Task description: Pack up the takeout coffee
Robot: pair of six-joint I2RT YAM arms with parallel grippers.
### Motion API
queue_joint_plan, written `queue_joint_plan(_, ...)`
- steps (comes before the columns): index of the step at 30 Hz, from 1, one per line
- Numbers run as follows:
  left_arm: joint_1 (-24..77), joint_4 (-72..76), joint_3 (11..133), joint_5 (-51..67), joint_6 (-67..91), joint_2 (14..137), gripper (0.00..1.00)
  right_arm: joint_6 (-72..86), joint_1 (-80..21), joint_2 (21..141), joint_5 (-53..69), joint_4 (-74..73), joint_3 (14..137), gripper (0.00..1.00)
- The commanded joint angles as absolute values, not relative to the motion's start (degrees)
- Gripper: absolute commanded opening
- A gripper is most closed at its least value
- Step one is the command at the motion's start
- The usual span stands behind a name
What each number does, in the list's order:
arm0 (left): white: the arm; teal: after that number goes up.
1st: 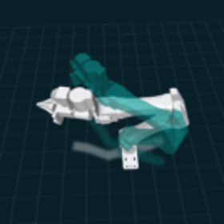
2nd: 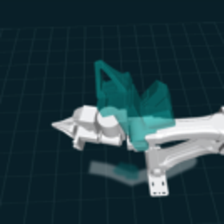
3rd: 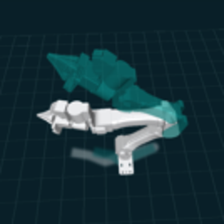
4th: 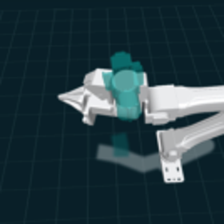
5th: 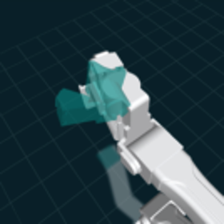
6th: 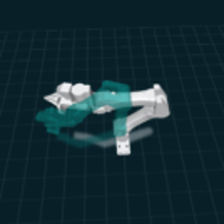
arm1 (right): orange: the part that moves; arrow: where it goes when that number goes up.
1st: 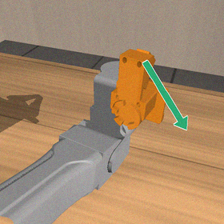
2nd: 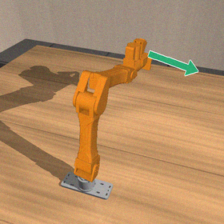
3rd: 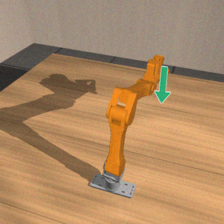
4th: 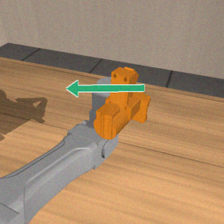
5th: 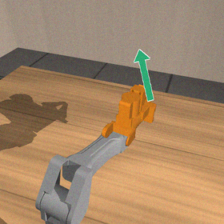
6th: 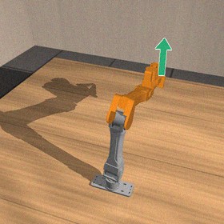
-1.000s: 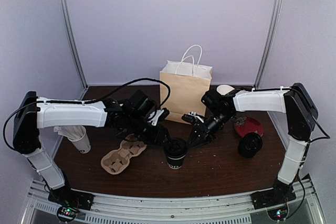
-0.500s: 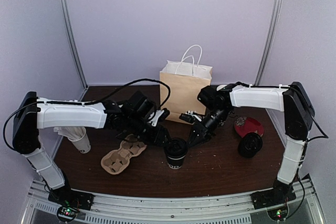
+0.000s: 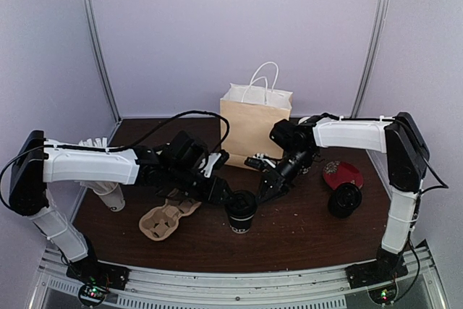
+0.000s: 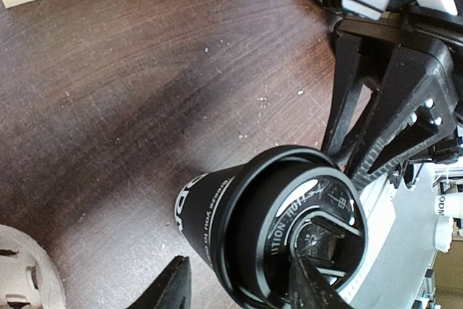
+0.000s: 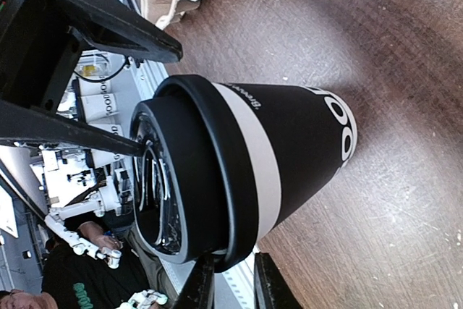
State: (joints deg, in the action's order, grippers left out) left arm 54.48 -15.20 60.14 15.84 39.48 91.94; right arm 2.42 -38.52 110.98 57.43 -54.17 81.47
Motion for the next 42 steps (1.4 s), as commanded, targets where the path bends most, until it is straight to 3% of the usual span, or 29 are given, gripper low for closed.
queue_joint_plan(1,54.75,-19.0,57.24,12.7,37.13,92.91,0.49,0.86,-41.59,118.43,28.62,-51.57,78.55,0.19)
queue_joint_plan(4,54.74,-18.2,56.69,12.98,37.42,93.39,0.49,0.79,-41.72,118.14,31.02,-51.51,79.1,0.18)
queue_joint_plan(10,54.76,-17.69,56.23,12.55,37.69,95.12,0.48,0.75,-44.15,123.88,20.49,-54.76,82.59,0.15)
queue_joint_plan(15,54.83,-17.65,56.07,12.32,37.35,92.87,0.49,0.77,-43.51,118.41,23.66,-54.02,84.31,0.17)
queue_joint_plan(21,54.78,-16.38,56.63,13.2,35.61,89.84,0.5,-3.49,-43.41,111.12,39.41,-55.48,87.37,0.28)
queue_joint_plan(27,54.8,-16.51,59.02,12.51,34.3,85.85,0.58,-5.86,-43.36,106.88,48.84,-57.42,88.04,0.42)
queue_joint_plan(33,54.79,-17.32,61.27,11.19,32.15,84.46,0.62,-6.63,-43.42,105.06,50.51,-56.67,84.95,0.47)
queue_joint_plan(42,54.3,-16.1,63.48,8.03,32.39,87.75,0.59,-6.36,-43.18,103.6,51.5,-56.01,82.78,0.49)
